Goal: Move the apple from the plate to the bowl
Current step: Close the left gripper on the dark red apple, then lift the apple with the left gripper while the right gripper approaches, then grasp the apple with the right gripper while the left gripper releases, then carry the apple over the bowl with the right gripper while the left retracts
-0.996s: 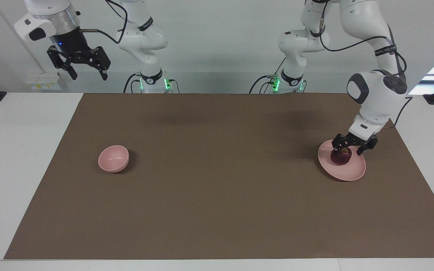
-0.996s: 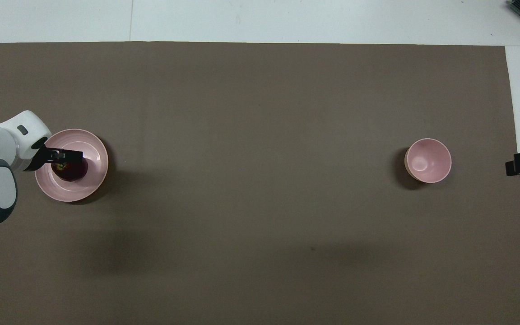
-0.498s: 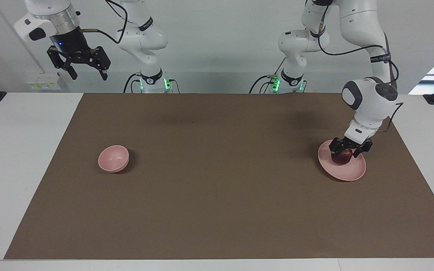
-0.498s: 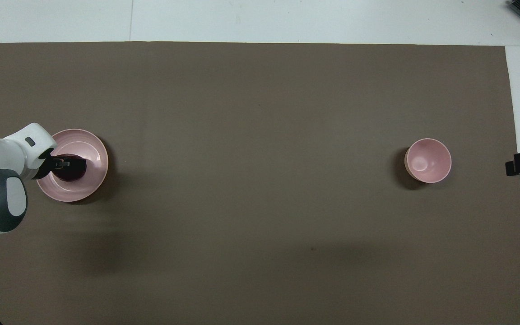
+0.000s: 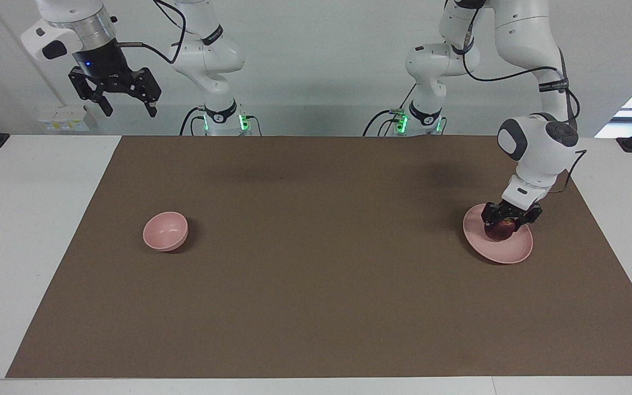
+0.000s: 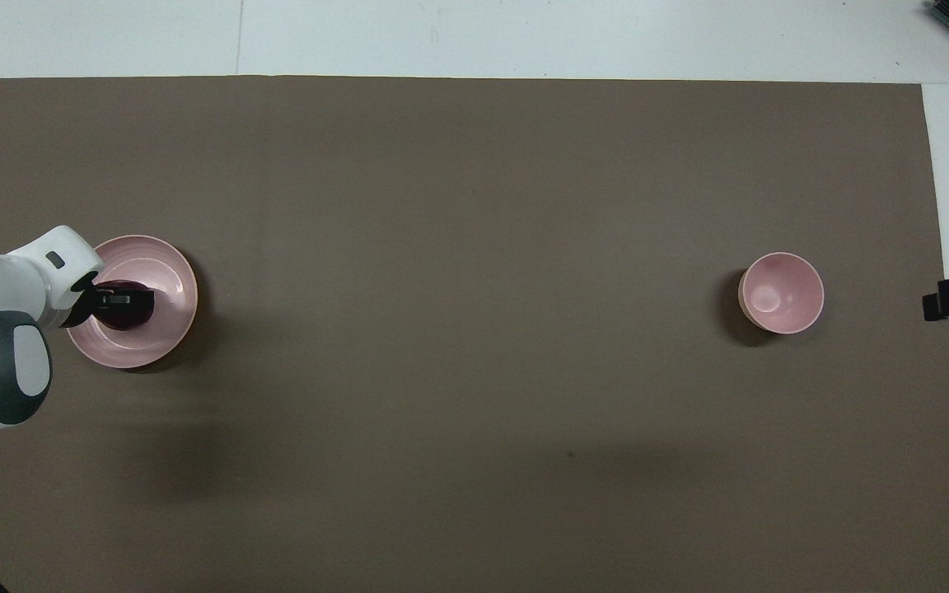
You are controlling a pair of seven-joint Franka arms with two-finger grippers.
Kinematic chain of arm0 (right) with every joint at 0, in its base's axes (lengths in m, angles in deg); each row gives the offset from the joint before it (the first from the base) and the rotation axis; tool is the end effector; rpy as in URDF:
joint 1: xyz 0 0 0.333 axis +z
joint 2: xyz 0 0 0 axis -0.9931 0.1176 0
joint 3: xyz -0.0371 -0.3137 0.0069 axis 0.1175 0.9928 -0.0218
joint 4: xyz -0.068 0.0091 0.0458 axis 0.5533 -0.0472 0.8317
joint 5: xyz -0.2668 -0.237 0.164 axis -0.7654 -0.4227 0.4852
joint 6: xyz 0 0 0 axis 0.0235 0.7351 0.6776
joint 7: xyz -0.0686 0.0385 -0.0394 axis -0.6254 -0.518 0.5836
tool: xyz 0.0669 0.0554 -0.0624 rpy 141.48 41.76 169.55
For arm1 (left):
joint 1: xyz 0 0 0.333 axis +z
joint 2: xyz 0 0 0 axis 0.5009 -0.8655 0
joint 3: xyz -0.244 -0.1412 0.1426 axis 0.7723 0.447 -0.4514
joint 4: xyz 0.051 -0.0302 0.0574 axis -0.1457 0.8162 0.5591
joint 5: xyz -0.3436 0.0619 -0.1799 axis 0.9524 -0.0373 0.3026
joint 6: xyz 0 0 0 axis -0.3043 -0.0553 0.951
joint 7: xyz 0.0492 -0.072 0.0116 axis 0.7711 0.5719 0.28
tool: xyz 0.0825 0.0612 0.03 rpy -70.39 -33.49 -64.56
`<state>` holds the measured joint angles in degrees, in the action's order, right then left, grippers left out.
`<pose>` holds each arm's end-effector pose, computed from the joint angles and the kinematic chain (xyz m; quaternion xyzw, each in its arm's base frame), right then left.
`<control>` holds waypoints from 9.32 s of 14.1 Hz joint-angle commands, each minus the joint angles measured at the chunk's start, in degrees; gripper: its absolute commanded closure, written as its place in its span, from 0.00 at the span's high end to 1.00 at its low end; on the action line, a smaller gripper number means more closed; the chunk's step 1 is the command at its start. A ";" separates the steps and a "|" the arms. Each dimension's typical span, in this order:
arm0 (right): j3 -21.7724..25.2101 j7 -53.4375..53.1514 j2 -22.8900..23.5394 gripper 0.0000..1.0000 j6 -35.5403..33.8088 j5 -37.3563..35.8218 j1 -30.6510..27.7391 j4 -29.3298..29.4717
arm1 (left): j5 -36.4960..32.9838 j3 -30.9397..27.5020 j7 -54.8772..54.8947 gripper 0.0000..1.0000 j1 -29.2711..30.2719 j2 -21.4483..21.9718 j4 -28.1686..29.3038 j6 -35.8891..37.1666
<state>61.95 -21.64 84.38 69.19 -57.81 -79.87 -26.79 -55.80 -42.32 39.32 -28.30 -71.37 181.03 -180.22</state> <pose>0.5110 -0.0242 0.6872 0.9998 -0.0204 -0.0058 0.0014 0.5573 0.0516 0.3286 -0.9963 0.0459 -0.0728 0.0032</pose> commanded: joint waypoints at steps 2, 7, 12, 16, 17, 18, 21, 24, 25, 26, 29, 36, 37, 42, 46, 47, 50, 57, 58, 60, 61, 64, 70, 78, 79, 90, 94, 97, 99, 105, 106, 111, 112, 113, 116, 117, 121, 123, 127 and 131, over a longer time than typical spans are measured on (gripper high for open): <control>-0.48 -0.55 -1.17 1.00 0.78 0.35 -0.22 -1.40 | 0.94 0.28 0.64 0.00 0.44 0.03 0.62 -1.71; -0.48 0.16 -1.61 1.00 0.43 0.35 -0.13 -2.80 | 0.94 1.50 -0.66 0.00 -0.79 4.33 -0.52 2.49; -0.57 0.07 -1.61 1.00 8.06 3.59 -0.13 -11.40 | 2.43 5.71 -11.81 0.00 -6.23 8.90 -0.96 6.20; -0.56 -0.37 -0.90 1.00 13.24 8.07 -0.13 -17.99 | 17.43 14.41 -16.32 0.00 -6.33 9.44 -1.31 5.68; -0.48 -0.37 -0.47 1.00 14.04 10.09 -0.22 -19.49 | 21.03 15.99 -16.41 0.00 -6.33 9.26 -2.01 5.50; -0.48 -0.63 0.23 1.00 14.14 13.15 -0.22 -20.28 | 24.72 17.75 -16.41 0.00 -6.33 9.09 -2.54 5.15; -0.48 -4.83 2.52 1.00 14.05 22.29 -0.83 -20.56 | 36.33 22.50 -16.23 0.00 -6.33 8.47 -3.77 2.09; -0.48 -11.51 4.54 1.00 14.14 30.30 -0.92 -20.56 | 47.56 28.55 -16.32 0.00 -6.41 8.38 -3.77 -5.20; -0.48 -13.53 5.33 1.00 14.31 32.06 -0.57 -20.47 | 52.22 31.19 -16.32 0.00 -6.41 8.56 -3.69 -7.66; -0.48 -16.69 5.77 1.00 14.66 33.73 -0.13 -20.12 | 55.75 33.39 -16.32 0.00 -6.33 8.47 -3.77 -10.64; -0.65 -27.67 7.44 1.00 15.90 40.14 1.36 -18.45 | 64.46 39.55 -16.32 0.00 -6.33 8.38 -3.77 -19.86; -0.74 -45.18 13.24 1.00 17.65 52.81 5.75 -13.52 | 77.23 49.92 -16.23 0.00 -6.85 7.33 -6.23 -36.66; -0.65 -45.72 13.94 1.00 18.87 53.60 6.63 -13.52 | 77.40 50.98 -16.23 0.00 -6.85 6.98 -6.76 -38.77; -0.65 -45.81 15.36 1.00 19.33 53.00 11.21 -13.70 | 76.44 51.34 -16.15 0.00 -6.85 4.78 -9.57 -39.85; -0.74 -45.90 15.18 1.00 18.71 53.88 11.38 -13.79 | 74.86 51.87 -16.14 0.00 -6.94 4.25 -10.19 -40.03; -0.74 -45.81 15.09 1.00 18.28 53.96 11.21 -13.79 | 74.25 51.87 -16.14 0.00 -6.86 4.25 -10.19 -40.11; -0.74 -45.81 15.09 1.00 16.95 56.33 10.59 -13.79 | 74.07 51.96 -16.06 0.00 -6.94 4.25 -10.37 -40.20; -0.74 -45.63 15.00 1.00 15.37 56.69 10.59 -13.79 | 73.72 52.40 -15.88 0.00 -7.12 4.16 -10.72 -40.11; -0.74 -45.63 14.92 0.90 15.37 56.95 10.77 -13.79 | 73.19 52.40 -15.88 0.00 -7.03 4.08 -10.80 -40.11; -0.74 -45.63 14.92 0.23 15.28 57.13 10.68 -13.79 | 73.01 52.48 -15.88 0.00 -7.12 4.08 -10.89 -40.11; -0.74 -45.63 15.00 0.00 15.28 57.04 10.68 -13.61 | 73.01 52.48 -15.88 0.00 -7.12 4.08 -10.89 -40.11; -0.65 -45.72 15.00 0.00 14.59 56.78 9.90 -13.53 | 73.01 52.48 -15.88 0.00 -7.12 4.08 -10.98 -39.76; 0.05 -39.67 15.00 0.00 14.32 48.35 6.73 -11.94 | 73.10 52.84 -16.41 0.73 -7.12 4.16 -11.07 -39.41; 0.05 -28.09 15.00 0.00 13.52 40.03 0.67 -11.94 | 73.01 52.66 -17.99 1.00 -6.51 4.25 -10.55 -36.88; 0.05 -24.58 15.00 0.00 13.61 36.34 0.31 -12.03 | 73.01 52.49 -17.99 1.00 -6.24 4.34 -10.28 -35.73; 0.05 4.44 17.19 0.00 26.34 7.47 -3.55 -12.56 | 72.93 40.02 -2.01 1.00 -7.12 7.06 -2.55 -33.70; 0.05 7.36 20.01 0.00 30.13 4.93 -4.70 -12.56 | 71.27 33.78 2.04 1.00 -7.21 7.68 -2.46 -25.63; 0.05 7.45 20.72 0.00 31.28 4.75 -5.05 -14.05 | 61.54 26.76 1.88 1.00 -7.21 7.68 -2.81 -14.59; 0.05 7.54 21.07 0.00 32.76 4.75 -5.14 -15.01 | 55.11 23.14 1.79 1.00 -7.21 7.77 -2.90 -9.46; -0.04 8.24 23.00 0.00 35.59 4.83 -5.84 -15.46 | 32.55 10.06 1.70 1.00 -7.55 9.78 -5.78 10.98; -0.04 8.24 23.26 0.00 35.59 4.83 -5.84 -15.55 | 26.23 6.64 1.61 1.00 -8.60 9.96 -8.41 17.48; -0.13 8.15 23.79 0.00 36.38 5.10 -5.84 -16.78 | 2.20 2.12 1.52 1.00 -7.91 9.70 -29.83 44.75; -0.13 8.16 23.79 0.00 36.38 5.10 -5.84 -16.86 | 0.17 2.21 1.43 1.00 -7.21 9.35 -33.88 48.27; -0.13 8.16 23.88 0.00 36.46 5.10 -5.84 -16.95 | -0.46 2.30 1.43 1.00 -6.60 8.91 -37.92 52.48; -0.13 8.07 24.14 0.00 37.52 5.10 -5.75 -17.22 | -0.82 2.21 0.21 1.00 -5.72 7.42 -47.95 62.78; -0.13 8.07 24.49 0.00 37.69 5.18 -5.75 -17.30 | -0.99 2.12 -1.10 1.00 -5.54 7.24 -50.16 64.89; -0.13 7.89 25.02 0.00 38.49 5.71 -5.49 -17.30 | -1.69 1.95 -2.34 1.00 -4.57 3.38 -57.99 71.40; -0.13 7.89 25.11 0.00 38.49 5.80 -5.49 -17.30 | -1.78 2.65 -6.89 1.00 -4.66 4.86 -57.22 71.77; -0.13 7.89 25.20 0.00 38.40 5.89 -5.49 -17.48 | -1.78 2.56 -9.46 1.00 -3.78 7.58 -53.27 69.76; -0.13 7.80 25.20 0.00 38.40 5.89 -5.23 -17.57 | -1.87 2.74 -9.38 1.00 -3.43 9.44 -49.65 68.43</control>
<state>62.35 -14.60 109.74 106.39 -51.98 -84.70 -43.78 -56.52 -40.34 30.64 -32.41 -64.05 128.05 -110.88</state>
